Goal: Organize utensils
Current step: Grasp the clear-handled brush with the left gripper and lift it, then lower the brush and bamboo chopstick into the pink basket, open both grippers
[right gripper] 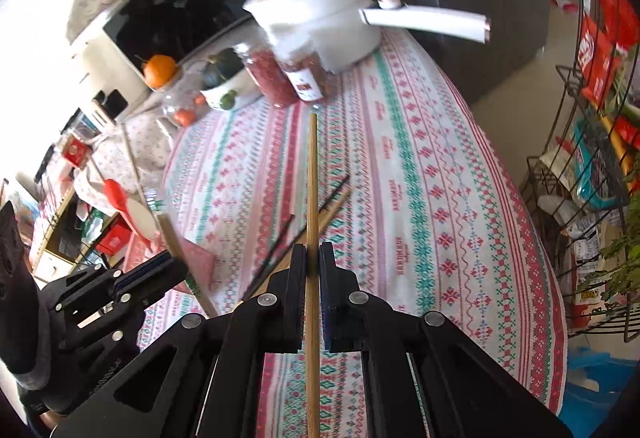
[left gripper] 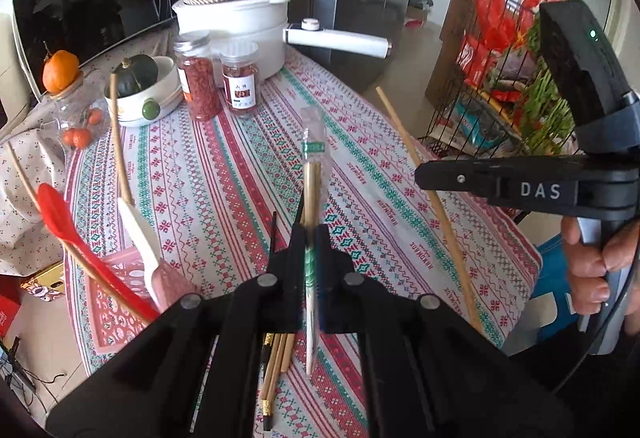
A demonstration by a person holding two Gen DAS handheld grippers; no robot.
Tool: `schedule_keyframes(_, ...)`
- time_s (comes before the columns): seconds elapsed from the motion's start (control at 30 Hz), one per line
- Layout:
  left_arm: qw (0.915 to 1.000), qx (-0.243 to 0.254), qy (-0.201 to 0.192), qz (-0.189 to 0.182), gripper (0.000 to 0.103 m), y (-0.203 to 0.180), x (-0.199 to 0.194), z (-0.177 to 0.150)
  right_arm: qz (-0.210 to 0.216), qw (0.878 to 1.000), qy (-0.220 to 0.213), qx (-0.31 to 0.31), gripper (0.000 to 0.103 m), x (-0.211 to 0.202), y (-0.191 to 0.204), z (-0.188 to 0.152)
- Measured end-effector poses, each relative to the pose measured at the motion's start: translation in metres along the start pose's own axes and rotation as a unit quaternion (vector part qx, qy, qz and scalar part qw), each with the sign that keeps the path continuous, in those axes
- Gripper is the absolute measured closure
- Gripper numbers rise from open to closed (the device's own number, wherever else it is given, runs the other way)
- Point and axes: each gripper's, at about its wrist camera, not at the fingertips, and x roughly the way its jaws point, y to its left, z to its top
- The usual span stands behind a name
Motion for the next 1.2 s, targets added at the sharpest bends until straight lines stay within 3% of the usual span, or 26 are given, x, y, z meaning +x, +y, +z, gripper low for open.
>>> schedule_keyframes(0.17,0.9966,-0.017,-0.08,0.004,0.098,0.019,-0.045,0.002,0.012,0.999,-0.041,-0.014,0.097,-0.013,0.025,-0.001)
schedule_keyframes(0.33,0.9847,-0.034,-0.167,0.038,0.098,0.041,-0.084,0.004,0.016,0.998,-0.064,-0.024,0.097,-0.016,0.044,0.003)
schedule_keyframes(0.53,0.9755,-0.059,-0.198,0.075,0.098,0.067,-0.103,0.007,0.02,0.997,-0.068,-0.028,0.097,-0.008,0.059,0.006)
schedule_keyframes(0.83,0.9686,-0.06,-0.212,0.114,0.098,0.083,-0.113,-0.005,0.047,0.992,-0.109,-0.034,0.097,-0.019,0.079,0.008)
schedule_keyframes(1.1,0.9722,-0.051,-0.174,0.147,0.098,0.102,-0.081,-0.027,0.084,0.982,-0.163,-0.048,0.097,-0.024,0.108,0.012)
schedule_keyframes(1.2,0.976,-0.068,-0.159,0.133,0.098,0.115,-0.069,-0.035,0.105,0.976,-0.186,-0.052,0.097,-0.022,0.122,0.013)
